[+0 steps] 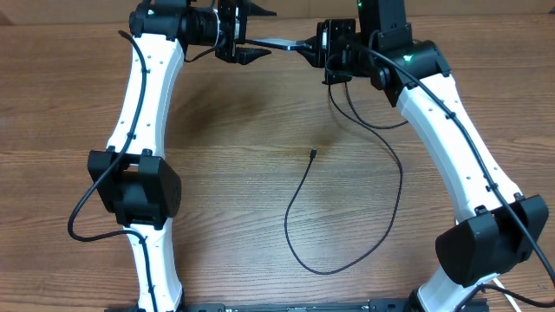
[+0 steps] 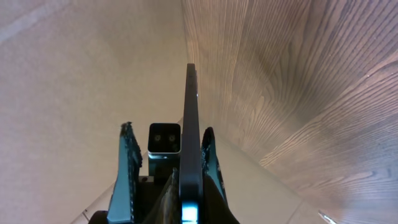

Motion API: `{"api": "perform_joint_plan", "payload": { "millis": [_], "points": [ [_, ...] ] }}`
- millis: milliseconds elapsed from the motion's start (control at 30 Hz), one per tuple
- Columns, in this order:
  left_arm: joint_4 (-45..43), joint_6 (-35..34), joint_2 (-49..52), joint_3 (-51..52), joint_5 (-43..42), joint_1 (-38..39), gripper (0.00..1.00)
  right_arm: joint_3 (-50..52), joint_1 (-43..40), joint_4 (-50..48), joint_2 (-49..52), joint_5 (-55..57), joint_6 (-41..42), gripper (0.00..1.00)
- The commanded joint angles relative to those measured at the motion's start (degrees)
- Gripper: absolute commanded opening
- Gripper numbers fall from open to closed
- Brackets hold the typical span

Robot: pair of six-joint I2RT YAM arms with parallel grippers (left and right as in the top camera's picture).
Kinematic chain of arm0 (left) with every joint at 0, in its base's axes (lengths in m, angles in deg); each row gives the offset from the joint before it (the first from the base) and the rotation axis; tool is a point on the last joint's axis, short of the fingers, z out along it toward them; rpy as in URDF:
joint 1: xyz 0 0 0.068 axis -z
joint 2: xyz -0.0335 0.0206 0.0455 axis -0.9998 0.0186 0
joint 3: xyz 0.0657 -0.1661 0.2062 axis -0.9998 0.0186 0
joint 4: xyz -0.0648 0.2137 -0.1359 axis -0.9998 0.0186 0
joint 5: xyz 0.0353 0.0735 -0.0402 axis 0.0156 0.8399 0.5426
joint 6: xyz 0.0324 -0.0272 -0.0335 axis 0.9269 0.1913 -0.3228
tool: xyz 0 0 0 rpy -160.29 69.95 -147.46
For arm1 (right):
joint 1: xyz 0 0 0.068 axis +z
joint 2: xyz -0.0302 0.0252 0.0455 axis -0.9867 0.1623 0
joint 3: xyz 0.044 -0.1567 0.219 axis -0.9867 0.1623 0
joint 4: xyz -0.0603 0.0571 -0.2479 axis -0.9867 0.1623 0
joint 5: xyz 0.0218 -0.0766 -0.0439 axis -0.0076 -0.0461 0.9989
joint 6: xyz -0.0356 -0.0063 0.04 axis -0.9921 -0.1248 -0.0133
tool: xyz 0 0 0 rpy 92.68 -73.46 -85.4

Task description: Plug charger to phone and switch on socket

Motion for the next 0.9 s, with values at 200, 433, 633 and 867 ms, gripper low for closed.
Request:
{"api": "perform_joint_plan", "payload": {
  "millis": [200, 433, 633, 867],
  "points": [
    [-0.2, -0.8, 0.1, -0.5, 1.8, 0.0, 0.54, -2.4, 0.0, -1.2, -0.6, -1.6, 1.3, 0.04],
    [-0.2, -2.1, 0.1, -0.5, 1.9, 0.1, 0.5, -2.4, 0.1, -1.3, -0.6, -2.5, 1.4, 0.04],
    [-0.2, -2.3, 0.1, -0.5, 1.9, 0.1, 0.41, -2.4, 0.1, -1.2, -0.6, -3.6, 1.4, 0.04],
    [-0.2, -2.3, 0.1, -0.5, 1.9, 0.1, 0.35, -2.4, 1.1, -1.7, -0.6, -3.6, 1.4, 0.04]
  ]
}}
